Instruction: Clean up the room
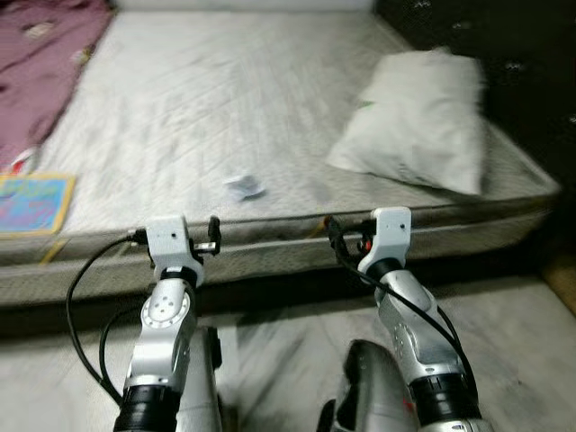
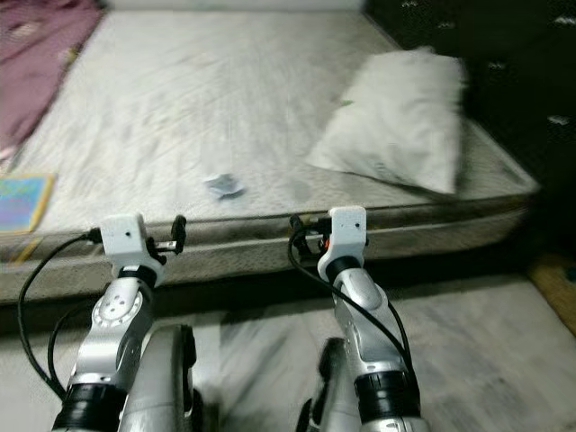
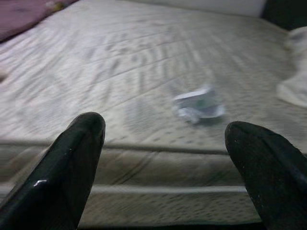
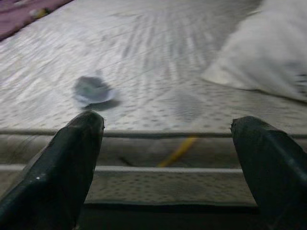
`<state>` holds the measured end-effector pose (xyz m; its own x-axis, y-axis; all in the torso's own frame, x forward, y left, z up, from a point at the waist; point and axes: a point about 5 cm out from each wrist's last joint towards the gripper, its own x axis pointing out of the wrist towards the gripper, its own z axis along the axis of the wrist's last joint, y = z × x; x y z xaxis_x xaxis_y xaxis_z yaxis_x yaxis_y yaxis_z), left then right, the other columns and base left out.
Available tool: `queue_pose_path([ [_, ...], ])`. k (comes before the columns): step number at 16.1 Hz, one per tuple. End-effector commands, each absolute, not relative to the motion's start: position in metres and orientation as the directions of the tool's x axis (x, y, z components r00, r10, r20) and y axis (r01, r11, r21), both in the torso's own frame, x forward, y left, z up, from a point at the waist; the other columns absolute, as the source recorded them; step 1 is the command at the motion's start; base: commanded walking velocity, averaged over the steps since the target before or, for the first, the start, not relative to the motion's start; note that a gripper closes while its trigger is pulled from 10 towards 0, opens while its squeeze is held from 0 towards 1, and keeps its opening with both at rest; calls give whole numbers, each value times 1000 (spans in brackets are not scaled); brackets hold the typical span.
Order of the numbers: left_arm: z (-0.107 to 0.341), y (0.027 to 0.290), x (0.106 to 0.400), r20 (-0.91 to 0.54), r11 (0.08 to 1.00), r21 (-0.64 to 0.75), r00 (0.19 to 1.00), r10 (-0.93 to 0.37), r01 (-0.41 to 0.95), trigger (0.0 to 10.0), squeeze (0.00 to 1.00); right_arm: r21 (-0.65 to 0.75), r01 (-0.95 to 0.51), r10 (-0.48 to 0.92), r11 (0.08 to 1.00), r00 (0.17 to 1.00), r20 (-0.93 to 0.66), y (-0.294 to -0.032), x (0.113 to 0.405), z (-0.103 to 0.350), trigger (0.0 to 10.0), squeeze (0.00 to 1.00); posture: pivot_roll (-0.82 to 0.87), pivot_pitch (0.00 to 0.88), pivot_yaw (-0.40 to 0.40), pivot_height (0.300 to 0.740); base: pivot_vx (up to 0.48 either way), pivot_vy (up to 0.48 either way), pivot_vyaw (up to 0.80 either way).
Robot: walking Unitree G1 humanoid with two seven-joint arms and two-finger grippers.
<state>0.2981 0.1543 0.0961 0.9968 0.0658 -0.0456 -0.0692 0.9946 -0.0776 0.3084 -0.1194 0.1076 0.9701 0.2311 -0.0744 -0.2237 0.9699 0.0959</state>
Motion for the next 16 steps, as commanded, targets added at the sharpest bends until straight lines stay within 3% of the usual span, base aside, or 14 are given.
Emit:
queue_pose_path([
  [1,97,156,298,-50,995,-64,996,69,-73,10000,0,93,-251,258,963,964,-63,-114,310,111,10000,0,-20,97,-41,550,0,0,769],
  [4,96,156,299,-51,996,-56,997,65,-68,10000,0,119,-264,272,957,961,-59,-111,308,110,10000,0,-18,90,-43,550,0,0,656],
  [11,97,156,299,-34,996,-88,999,29,-32,10000,0,101,-252,259,962,964,-62,-115,311,110,10000,0,-17,72,-47,550,0,0,0],
  [16,99,154,299,-22,995,-102,1000,11,-13,10000,0,92,-253,259,963,964,-63,-115,311,110,10000,0,-19,77,-51,550,353,0,0],
])
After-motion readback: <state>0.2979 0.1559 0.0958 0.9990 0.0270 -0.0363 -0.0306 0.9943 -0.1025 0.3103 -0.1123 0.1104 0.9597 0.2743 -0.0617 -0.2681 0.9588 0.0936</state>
